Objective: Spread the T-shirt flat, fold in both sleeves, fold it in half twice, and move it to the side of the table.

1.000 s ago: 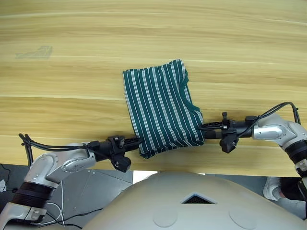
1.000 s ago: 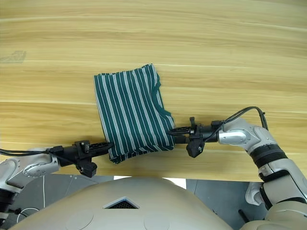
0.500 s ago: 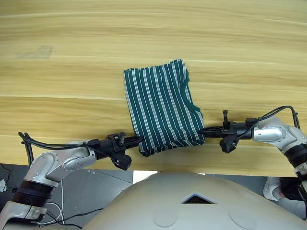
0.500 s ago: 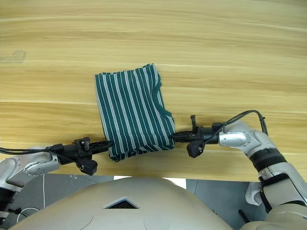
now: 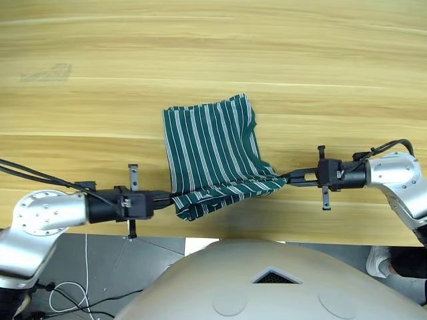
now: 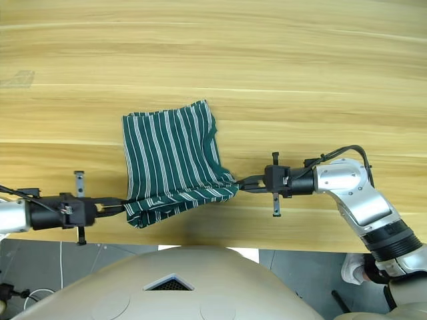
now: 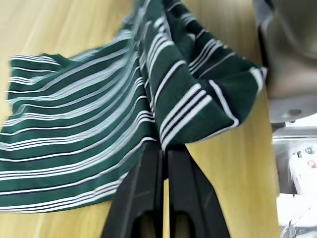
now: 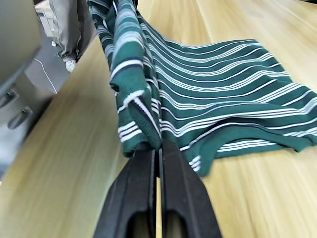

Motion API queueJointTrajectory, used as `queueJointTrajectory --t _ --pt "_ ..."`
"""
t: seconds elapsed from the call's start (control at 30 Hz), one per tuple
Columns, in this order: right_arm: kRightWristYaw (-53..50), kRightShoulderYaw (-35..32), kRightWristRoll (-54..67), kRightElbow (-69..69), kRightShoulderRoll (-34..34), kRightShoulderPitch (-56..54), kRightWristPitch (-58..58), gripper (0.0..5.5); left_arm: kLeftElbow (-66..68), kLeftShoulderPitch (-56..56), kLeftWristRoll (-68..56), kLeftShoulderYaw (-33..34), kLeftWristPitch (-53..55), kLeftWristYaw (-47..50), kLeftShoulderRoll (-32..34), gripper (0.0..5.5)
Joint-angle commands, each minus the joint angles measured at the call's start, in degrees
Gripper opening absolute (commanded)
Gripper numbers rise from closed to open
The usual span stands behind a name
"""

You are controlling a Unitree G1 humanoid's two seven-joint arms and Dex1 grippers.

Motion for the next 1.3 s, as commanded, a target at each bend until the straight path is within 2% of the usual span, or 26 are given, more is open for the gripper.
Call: queueJointTrajectory --t 0.03,0.2,0.3,0.4,0.6,0.83,1.0,1.13,1.17,1.3 --pt "2.3 -4.8 4.1 -5.5 -2.1 2.0 7.1 0.02 -1.4 3.8 -5.9 4.9 3.3 -4.1 -2.0 0.0" --pt "4.5 -10.5 8.9 -11.3 -2.6 3.7 14.2 0.02 -3.1 8.7 -8.2 9.4 3.6 -8.2 -5.8 0.0" --pt "3.1 -12.1 8.0 -11.0 1.6 -1.2 16.1 0.02 -1.5 4.1 -9.2 9.6 5.4 -8.4 -6.4 0.0" --pt "1.2 -10.9 1.6 -7.0 6.3 -9.5 15.7 0.02 2.2 -7.2 -5.4 6.4 6.6 -2.2 -9.3 0.0" --pt "-2.2 -2.5 -16.5 10.1 18.5 -24.7 12.3 0.02 13.9 -25.4 7.9 -5.2 6.9 4.9 -14.7 0.0" --pt "-3.8 -0.5 -24.0 24.2 27.8 -31.9 7.5 0.02 21.2 -28.5 13.7 -10.9 2.7 4.8 -18.0 0.0" --pt "-5.4 -2.4 -25.3 29.1 31.0 -32.6 4.8 0.02 22.6 -25.7 11.4 -9.5 0.7 4.4 -19.6 0.0" --pt "-6.3 -3.6 -26.1 32.5 32.3 -32.5 3.1 0.02 24.4 -25.2 6.4 -4.9 1.5 6.1 -22.6 0.0" --pt "-6.6 -3.9 -26.3 32.9 32.5 -32.4 2.8 0.28 24.7 -25.2 5.5 -4.2 1.9 6.2 -23.0 0.32" --pt "-7.7 -5.9 -25.3 33.7 33.4 -32.3 2.6 0.97 26.9 -26.5 3.8 -1.8 2.8 8.3 -25.3 0.92"
